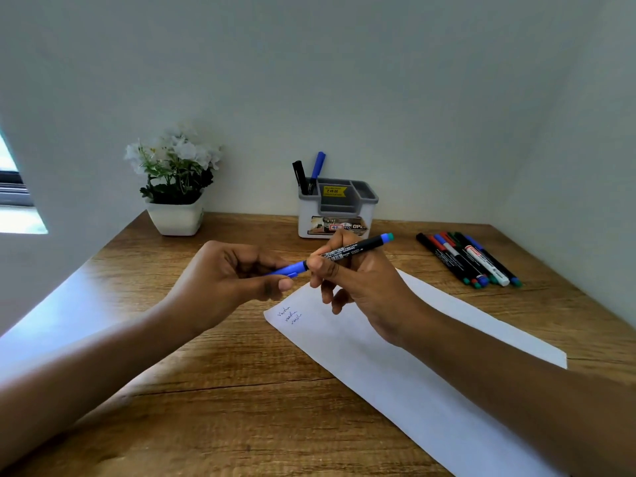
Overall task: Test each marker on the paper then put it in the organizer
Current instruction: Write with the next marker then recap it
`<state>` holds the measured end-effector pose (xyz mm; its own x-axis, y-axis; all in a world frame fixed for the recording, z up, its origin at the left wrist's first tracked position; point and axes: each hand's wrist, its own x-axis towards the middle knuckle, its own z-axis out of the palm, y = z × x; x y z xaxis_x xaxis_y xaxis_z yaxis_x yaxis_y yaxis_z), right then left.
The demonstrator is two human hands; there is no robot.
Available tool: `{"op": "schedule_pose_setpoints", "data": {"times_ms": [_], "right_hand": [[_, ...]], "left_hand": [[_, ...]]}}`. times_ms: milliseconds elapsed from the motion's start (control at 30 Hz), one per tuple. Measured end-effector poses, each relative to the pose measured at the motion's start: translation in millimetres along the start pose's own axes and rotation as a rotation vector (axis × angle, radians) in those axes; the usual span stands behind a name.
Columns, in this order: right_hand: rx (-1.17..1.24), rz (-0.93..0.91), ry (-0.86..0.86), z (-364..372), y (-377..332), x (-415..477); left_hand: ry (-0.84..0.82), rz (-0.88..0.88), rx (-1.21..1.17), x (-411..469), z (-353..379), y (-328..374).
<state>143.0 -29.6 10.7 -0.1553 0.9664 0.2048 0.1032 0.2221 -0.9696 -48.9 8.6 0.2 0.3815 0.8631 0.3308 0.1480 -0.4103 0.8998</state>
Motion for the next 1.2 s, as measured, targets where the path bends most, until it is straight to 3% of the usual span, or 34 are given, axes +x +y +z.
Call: {"op": "schedule_pose_setpoints", "data": {"times_ms": [400, 500, 633, 700, 833, 1000, 1200], "right_hand": [[-0.042, -0.034, 0.032, -3, -7, -1], [-0.031, -0.022, 0.105, -8, -7, 2], [-0.016, 0.011, 0.098, -30, -20, 9], [-0.172, -0.043, 0.074, -43, -29, 11], [-0.943, -0.138, 0.216, -74, -43, 34], [-1.284, 0.010, 0.087, -96, -71, 87], [-1.599, -0.111, -0.036, -83, -102, 158]], "left_hand": [[0.012, 0.150, 0.249, 0, 3, 1], [-0.085, 0.049, 0.265, 4, -4, -13], [-0.260, -0.181, 0.536, 13, -15, -28], [-0.338, -0.216, 0.653, 15, -15, -28], [-0.404, -0.246, 0.772, 15, -14, -26], [-0.418, -0.281, 0.834, 14, -10, -22], [-0.412, -0.293, 0.858, 15, -10, -20]]}}
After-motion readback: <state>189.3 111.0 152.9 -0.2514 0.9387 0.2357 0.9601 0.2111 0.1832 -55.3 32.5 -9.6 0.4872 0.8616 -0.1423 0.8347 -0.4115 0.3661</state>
